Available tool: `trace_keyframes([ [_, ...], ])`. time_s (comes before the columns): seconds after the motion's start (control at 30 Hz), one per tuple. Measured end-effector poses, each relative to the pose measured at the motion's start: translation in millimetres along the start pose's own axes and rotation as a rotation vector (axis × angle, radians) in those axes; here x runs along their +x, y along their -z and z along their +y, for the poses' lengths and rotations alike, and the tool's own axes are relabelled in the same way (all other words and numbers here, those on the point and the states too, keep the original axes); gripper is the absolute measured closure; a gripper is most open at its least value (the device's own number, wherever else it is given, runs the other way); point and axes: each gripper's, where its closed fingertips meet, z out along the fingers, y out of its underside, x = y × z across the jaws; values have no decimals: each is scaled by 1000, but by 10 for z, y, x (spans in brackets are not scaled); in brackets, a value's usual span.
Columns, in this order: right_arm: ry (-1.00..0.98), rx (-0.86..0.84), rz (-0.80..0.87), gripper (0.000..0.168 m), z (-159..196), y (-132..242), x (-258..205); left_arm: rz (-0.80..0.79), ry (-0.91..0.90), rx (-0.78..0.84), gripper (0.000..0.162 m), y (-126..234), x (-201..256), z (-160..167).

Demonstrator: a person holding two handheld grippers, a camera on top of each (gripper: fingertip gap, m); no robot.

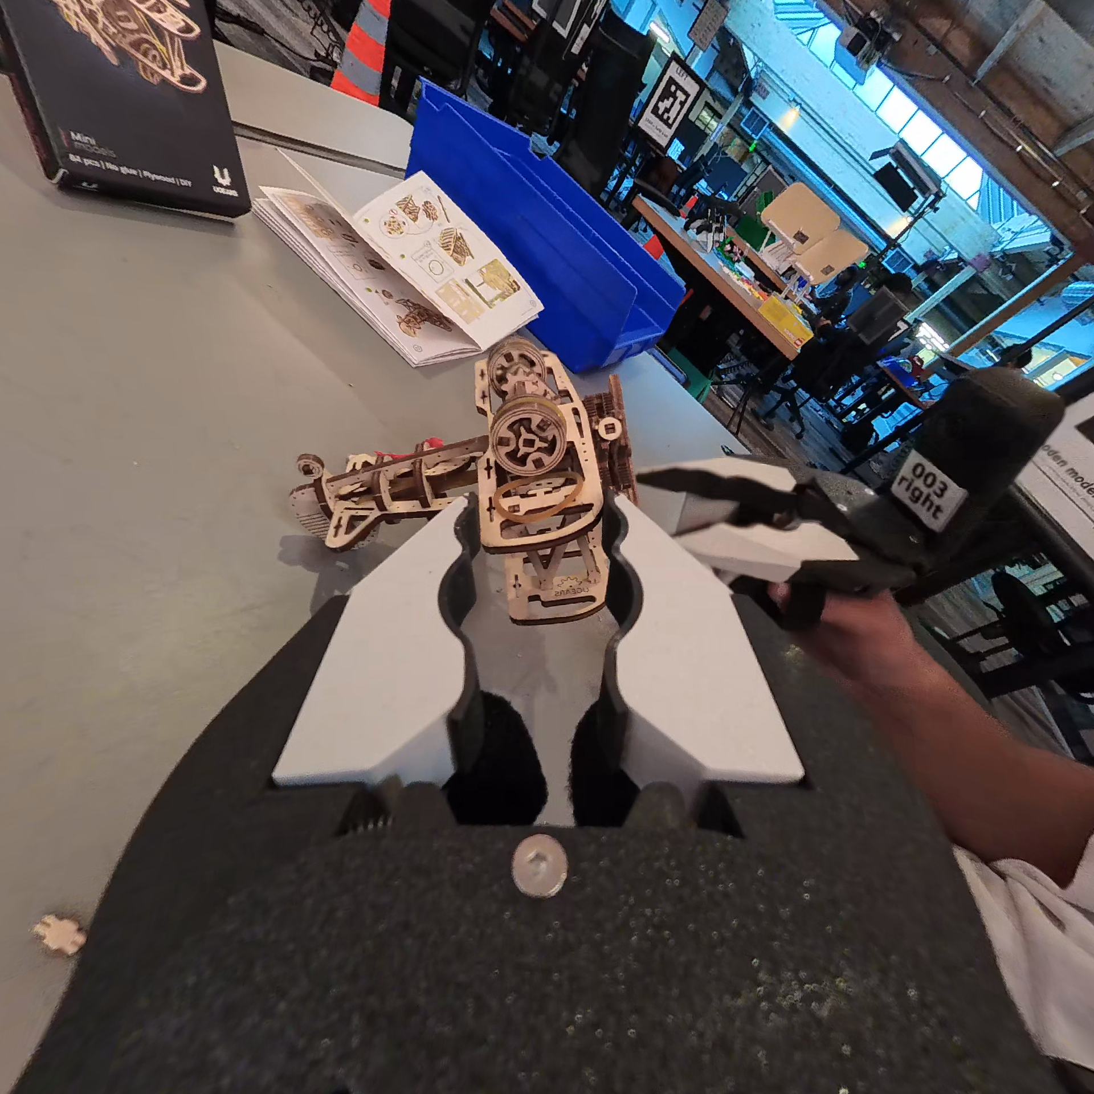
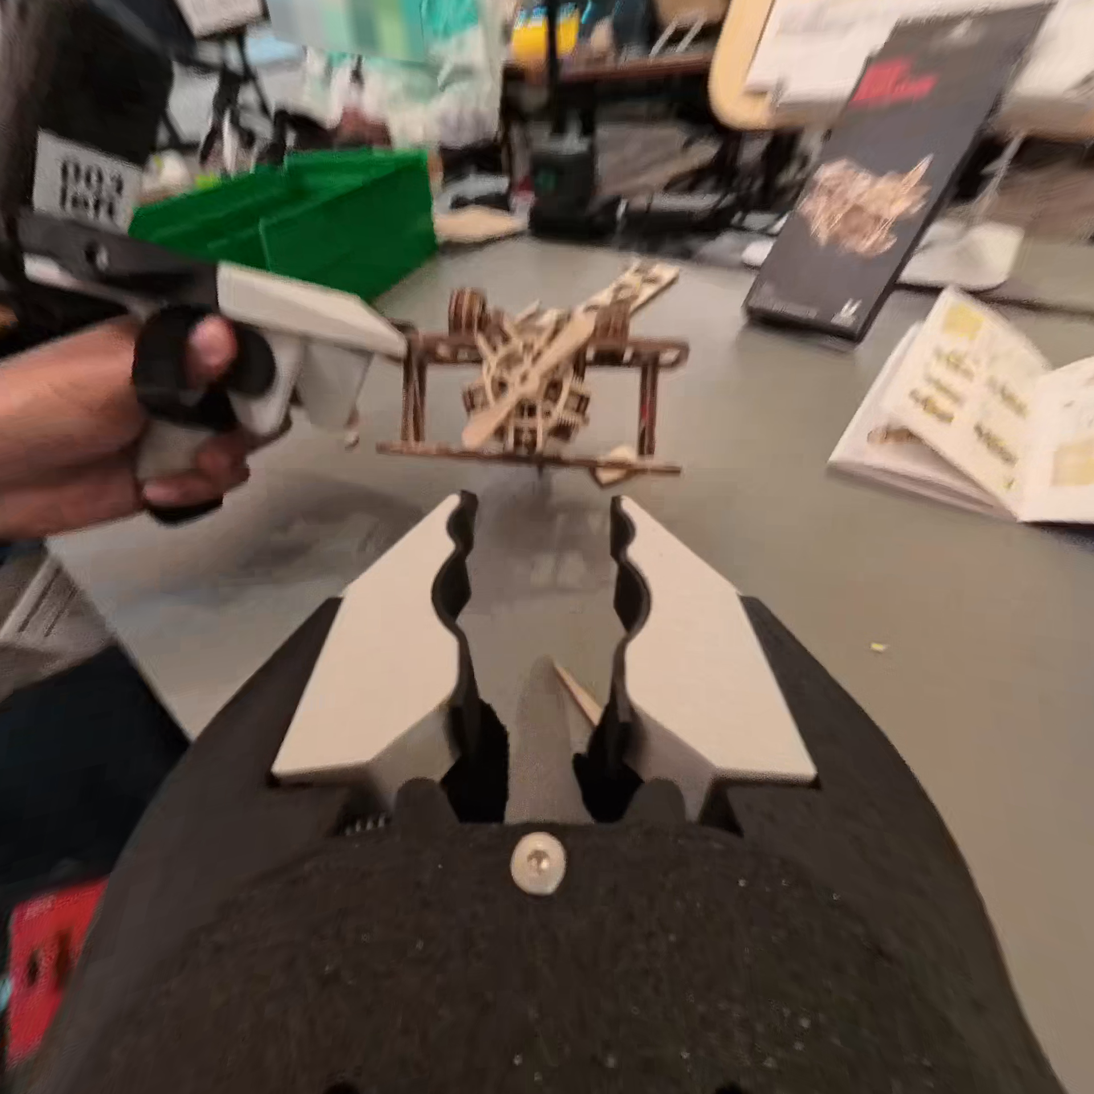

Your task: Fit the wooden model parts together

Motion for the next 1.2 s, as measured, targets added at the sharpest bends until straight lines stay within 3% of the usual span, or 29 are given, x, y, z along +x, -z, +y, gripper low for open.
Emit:
trace_keyframes([
  [0.07,53,-171,-60,127,269,72,-16,-5,-6,-4,123,1,-7,3],
  [0.13,122,-320,-1,130,506,188,120,-11,-13,-5,123,2,-13,7],
  [0.27,182,-436,36,141,759,357,212,-20,-39,-17,123,3,-16,21],
  [0.43,290,-465,62,151,879,326,320,-24,-91,-44,123,-14,5,59],
  [0.7,320,-487,14,162,902,229,256,-45,-147,-60,123,-20,27,87],
  [0.8,246,-516,12,162,898,229,252,-53,-200,-75,123,-44,47,122],
  [0.87,239,-500,6,163,798,268,236,-62,-244,-90,123,-63,64,154],
  [1.03,159,-378,-227,164,-58,420,-234,-84,-400,-131,124,-119,135,251],
  [1.2,365,-648,-381,168,-235,262,-230,-85,-541,-188,124,-195,180,410],
])
